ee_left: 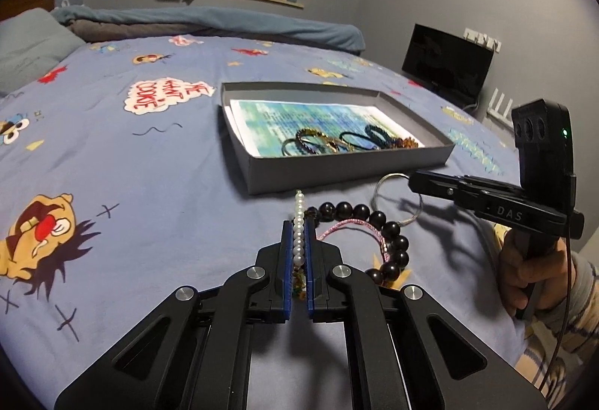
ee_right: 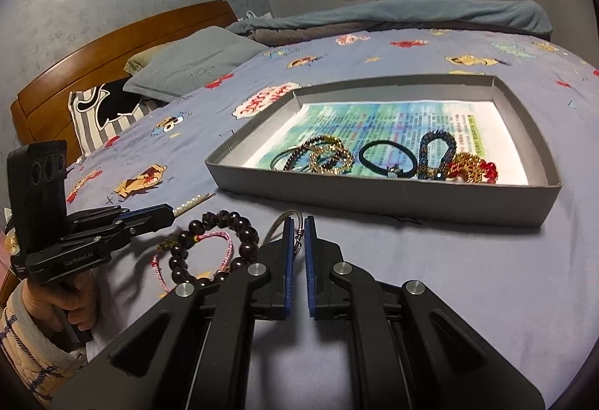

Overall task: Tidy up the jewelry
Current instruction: 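Carry both items over the box and open both tools to release them, then withdraw both tools from the box toward the dark bead bracelet, then grasp the dark bead bracelet with the right tool and lift it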

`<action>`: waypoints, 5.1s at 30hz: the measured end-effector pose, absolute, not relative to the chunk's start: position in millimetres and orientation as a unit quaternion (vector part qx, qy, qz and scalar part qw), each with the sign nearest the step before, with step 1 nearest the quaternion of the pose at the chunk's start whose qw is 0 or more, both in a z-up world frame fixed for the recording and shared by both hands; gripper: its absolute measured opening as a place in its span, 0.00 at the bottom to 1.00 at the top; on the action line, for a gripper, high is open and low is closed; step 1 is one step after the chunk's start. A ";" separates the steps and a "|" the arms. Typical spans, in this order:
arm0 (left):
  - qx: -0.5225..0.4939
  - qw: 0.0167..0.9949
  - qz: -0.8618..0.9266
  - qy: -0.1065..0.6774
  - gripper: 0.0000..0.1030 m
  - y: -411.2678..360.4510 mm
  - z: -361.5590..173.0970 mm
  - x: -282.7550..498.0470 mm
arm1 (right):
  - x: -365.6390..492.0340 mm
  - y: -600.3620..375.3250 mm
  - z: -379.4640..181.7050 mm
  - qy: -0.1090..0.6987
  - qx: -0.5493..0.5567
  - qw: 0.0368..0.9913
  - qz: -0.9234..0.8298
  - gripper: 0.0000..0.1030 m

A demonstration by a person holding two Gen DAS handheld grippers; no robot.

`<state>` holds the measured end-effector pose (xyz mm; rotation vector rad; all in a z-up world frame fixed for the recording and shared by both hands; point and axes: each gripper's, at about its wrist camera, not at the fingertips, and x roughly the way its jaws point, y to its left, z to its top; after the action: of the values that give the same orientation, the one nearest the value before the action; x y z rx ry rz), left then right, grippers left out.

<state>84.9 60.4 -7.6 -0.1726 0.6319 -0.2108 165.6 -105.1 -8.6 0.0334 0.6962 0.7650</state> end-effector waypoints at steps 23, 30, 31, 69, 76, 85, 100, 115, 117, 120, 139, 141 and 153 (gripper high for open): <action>-0.075 0.951 -0.104 0.281 0.06 39.4 26.3 108.0 | 163.6 -128.3 37.5 0.278 0.023 0.886 0.369 0.04; -0.071 0.952 -0.102 0.281 0.06 30.8 32.1 128.9 | 185.6 -132.7 54.5 0.267 0.024 0.894 0.358 0.04; -0.070 0.952 -0.101 0.282 0.06 29.8 31.8 131.4 | 190.0 -132.0 55.3 0.267 0.023 0.895 0.356 0.04; -0.064 0.943 -0.076 0.316 0.15 26.8 -1.0 197.5 | 262.2 -101.2 5.8 0.317 0.008 0.898 0.304 0.05; -0.057 0.950 -0.077 0.297 0.42 24.8 1.4 190.6 | 252.9 -109.9 7.1 0.297 0.016 0.909 0.292 0.15; -0.054 0.960 -0.071 0.264 0.82 23.9 6.3 177.2 | 229.8 -116.5 13.6 0.249 0.004 0.927 0.280 0.59; -0.080 0.967 -0.066 0.232 0.94 30.3 6.0 134.4 | 186.0 -112.1 12.6 0.219 -0.042 0.928 0.298 0.90; -0.111 0.966 -0.053 0.226 0.95 40.7 1.8 87.2 | 151.3 -106.2 7.9 0.213 -0.079 0.921 0.316 0.95; -0.118 0.965 -0.049 0.231 0.95 44.3 0.3 81.7 | 148.7 -105.8 6.8 0.216 -0.081 0.920 0.318 0.95; -0.126 0.962 -0.036 0.240 0.95 50.6 -2.2 74.6 | 145.5 -104.7 5.2 0.223 -0.084 0.915 0.325 0.95; -0.101 0.961 -0.061 0.250 0.94 38.5 -12.8 50.7 | 161.9 -79.1 -13.4 0.326 -0.073 0.864 0.376 0.57; -0.115 0.961 -0.054 0.247 0.94 44.9 -13.4 49.6 | 164.1 -75.3 -14.7 0.335 -0.072 0.859 0.381 0.57; -0.159 0.955 -0.027 0.248 0.94 60.4 -16.0 51.2 | 167.8 -56.4 -27.6 0.386 -0.078 0.817 0.422 0.19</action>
<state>51.2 60.4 -16.0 -0.3235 0.5031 -0.0556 167.8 -56.4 -27.6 -0.1661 0.8228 0.8989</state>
